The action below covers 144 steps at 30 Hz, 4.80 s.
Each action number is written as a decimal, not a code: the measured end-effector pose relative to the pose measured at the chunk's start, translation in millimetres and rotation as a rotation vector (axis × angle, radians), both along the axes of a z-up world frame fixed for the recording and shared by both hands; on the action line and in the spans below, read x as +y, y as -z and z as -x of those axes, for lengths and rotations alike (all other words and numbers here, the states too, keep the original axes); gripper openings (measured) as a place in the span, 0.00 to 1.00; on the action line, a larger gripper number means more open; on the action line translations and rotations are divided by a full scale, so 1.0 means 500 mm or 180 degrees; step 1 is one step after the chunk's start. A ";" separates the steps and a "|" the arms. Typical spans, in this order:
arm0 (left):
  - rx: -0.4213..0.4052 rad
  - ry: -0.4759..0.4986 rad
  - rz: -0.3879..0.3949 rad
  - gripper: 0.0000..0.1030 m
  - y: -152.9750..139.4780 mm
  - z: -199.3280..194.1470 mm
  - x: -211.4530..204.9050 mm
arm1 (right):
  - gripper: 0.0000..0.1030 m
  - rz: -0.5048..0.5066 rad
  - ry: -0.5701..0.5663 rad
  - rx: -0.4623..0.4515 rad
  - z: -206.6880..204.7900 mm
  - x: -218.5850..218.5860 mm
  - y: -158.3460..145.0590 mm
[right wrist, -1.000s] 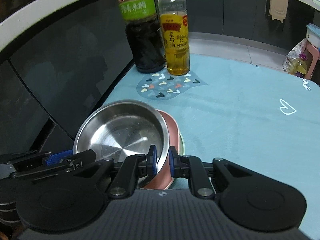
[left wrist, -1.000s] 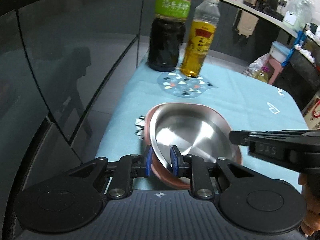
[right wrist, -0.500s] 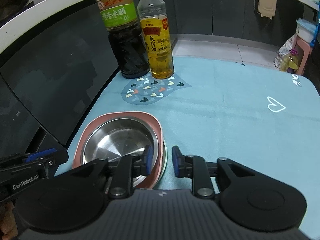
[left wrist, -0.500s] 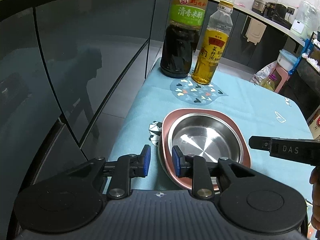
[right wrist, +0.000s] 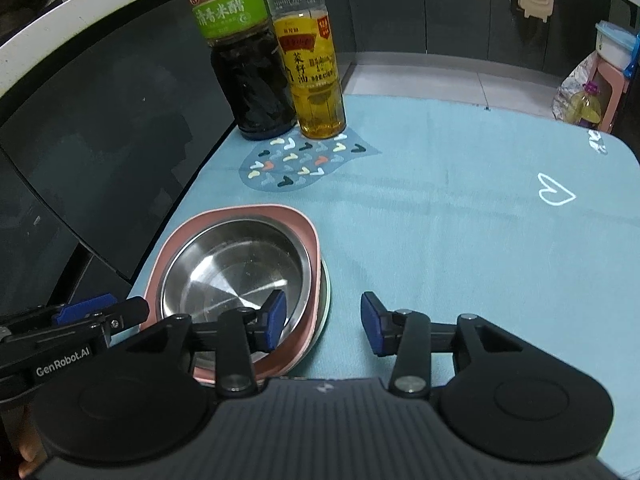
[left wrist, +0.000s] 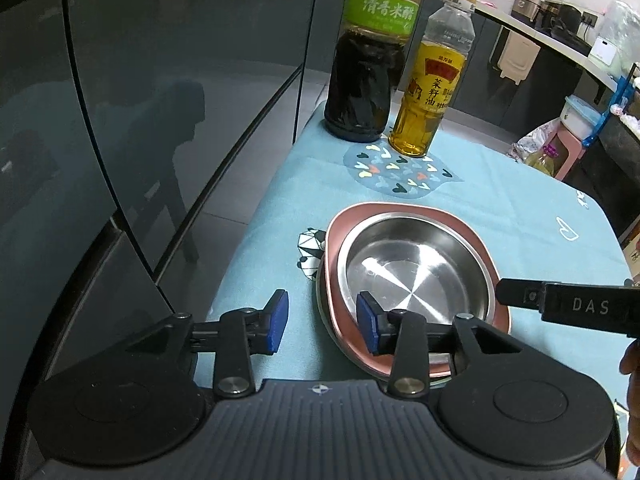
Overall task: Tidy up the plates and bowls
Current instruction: 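Lower the steel bowl into the pink square dish with the right tool, then grasp the rim of the pink dish and plate stack with the right tool, then lift the plate stack and carry it onto the black bowl stack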
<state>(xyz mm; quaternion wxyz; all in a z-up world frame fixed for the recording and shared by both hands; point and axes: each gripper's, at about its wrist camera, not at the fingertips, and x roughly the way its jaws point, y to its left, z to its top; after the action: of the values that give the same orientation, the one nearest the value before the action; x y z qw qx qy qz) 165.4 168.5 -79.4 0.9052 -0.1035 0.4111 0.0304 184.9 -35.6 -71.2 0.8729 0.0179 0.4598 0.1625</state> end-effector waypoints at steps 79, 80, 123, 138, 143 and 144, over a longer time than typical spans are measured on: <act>0.0178 0.0124 0.0228 0.32 0.038 -0.033 -0.008 | 0.26 -0.0030 -0.0347 0.0181 -0.032 0.034 0.031; 0.0167 0.0121 0.0221 0.32 0.033 -0.029 -0.009 | 0.26 -0.0043 -0.0336 0.0179 -0.030 0.032 0.028; -0.0160 0.0757 0.0154 0.32 -0.080 0.260 -0.211 | 0.26 -0.0216 0.0197 -0.0301 0.289 -0.174 -0.092; 0.0041 0.0849 0.0153 0.33 -0.044 0.262 -0.205 | 0.30 -0.0261 0.0262 -0.0187 0.297 -0.183 -0.037; 0.0044 0.0770 0.0233 0.39 -0.042 0.263 -0.192 | 0.42 -0.0307 0.0344 -0.0283 0.308 -0.201 -0.043; 0.0036 0.0744 0.0265 0.39 -0.041 0.265 -0.188 | 0.43 -0.0334 0.0366 -0.0284 0.308 -0.207 -0.041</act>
<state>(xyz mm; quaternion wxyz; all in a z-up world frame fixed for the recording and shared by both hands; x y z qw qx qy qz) 33.0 74.7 -59.1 0.8951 -0.0921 0.4264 -0.0918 30.8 -139.0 -50.9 0.8982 0.0827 0.4095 0.1366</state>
